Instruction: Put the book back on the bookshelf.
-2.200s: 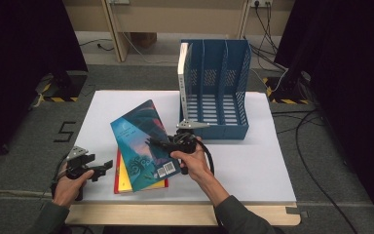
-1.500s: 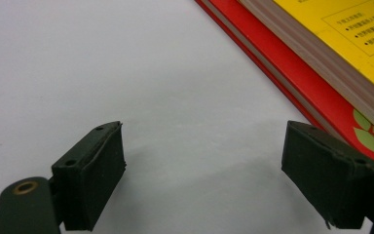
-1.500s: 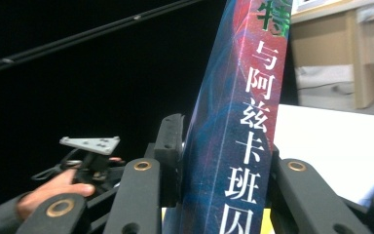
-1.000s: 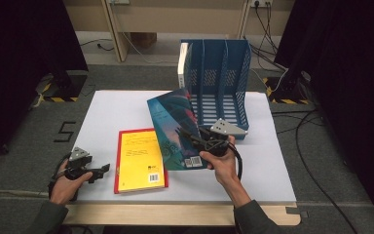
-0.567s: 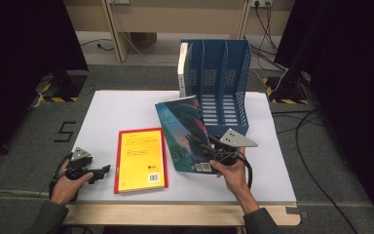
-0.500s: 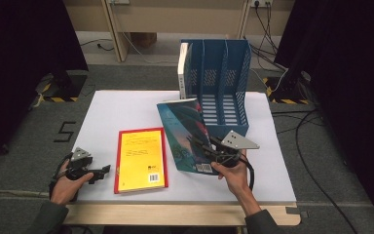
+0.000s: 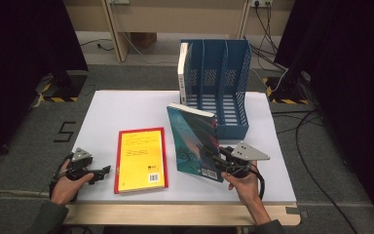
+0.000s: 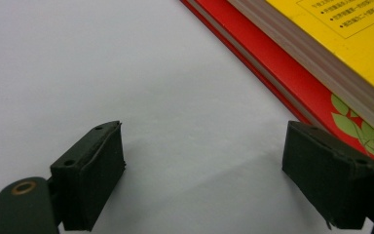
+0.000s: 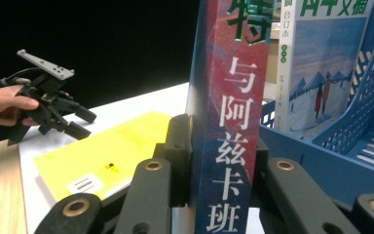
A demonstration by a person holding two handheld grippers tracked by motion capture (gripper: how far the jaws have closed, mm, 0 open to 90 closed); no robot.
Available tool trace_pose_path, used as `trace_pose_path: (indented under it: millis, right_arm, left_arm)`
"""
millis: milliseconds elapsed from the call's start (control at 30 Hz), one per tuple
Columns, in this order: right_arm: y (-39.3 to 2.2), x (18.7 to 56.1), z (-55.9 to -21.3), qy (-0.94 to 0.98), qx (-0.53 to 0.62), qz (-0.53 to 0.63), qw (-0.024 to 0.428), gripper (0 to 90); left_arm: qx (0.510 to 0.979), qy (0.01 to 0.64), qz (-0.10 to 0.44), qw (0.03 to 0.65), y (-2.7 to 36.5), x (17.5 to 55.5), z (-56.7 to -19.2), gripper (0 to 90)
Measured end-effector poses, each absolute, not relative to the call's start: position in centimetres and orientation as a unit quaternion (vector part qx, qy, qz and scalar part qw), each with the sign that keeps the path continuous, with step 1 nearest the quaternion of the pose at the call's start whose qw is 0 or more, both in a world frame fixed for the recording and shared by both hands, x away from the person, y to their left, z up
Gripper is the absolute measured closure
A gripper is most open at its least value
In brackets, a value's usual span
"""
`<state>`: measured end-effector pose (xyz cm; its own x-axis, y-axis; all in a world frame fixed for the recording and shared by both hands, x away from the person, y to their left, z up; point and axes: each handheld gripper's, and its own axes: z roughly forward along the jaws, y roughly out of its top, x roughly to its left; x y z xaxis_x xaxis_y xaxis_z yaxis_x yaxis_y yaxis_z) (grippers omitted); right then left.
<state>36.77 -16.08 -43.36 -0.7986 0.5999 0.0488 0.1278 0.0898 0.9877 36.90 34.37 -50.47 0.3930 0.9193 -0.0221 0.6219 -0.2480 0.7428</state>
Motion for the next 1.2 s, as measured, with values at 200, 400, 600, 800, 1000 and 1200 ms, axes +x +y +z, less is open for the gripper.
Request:
trace_pose_path:
  millis: [200,400,600,800,1000,1200]
  right_arm:
    - [-16.7,35.6,-43.8,0.72,0.252,0.617,0.192,73.4]
    - [-17.2,34.9,-44.1,0.725,0.254,0.611,0.193,73.3]
    - [-17.6,34.4,-44.5,0.728,0.258,0.605,0.191,73.1]
    - [-18.0,33.9,-44.9,0.735,0.255,0.596,0.198,72.7]
    - [-18.0,33.9,-45.0,0.738,0.246,0.595,0.202,71.8]
    - [-18.2,34.0,-45.1,0.739,0.244,0.597,0.195,71.8]
  left_arm:
    - [0.759,0.508,0.217,0.344,34.3,36.9,-50.5,14.1]
    - [0.76,0.507,0.217,0.344,34.3,36.9,-50.5,13.8]
    - [0.76,0.507,0.217,0.344,34.3,36.9,-50.6,13.7]
    - [0.76,0.506,0.217,0.345,34.3,36.9,-50.6,13.6]
    - [0.76,0.506,0.218,0.345,34.3,36.9,-50.6,13.6]
    - [0.76,0.506,0.218,0.345,34.3,36.9,-50.6,13.6]
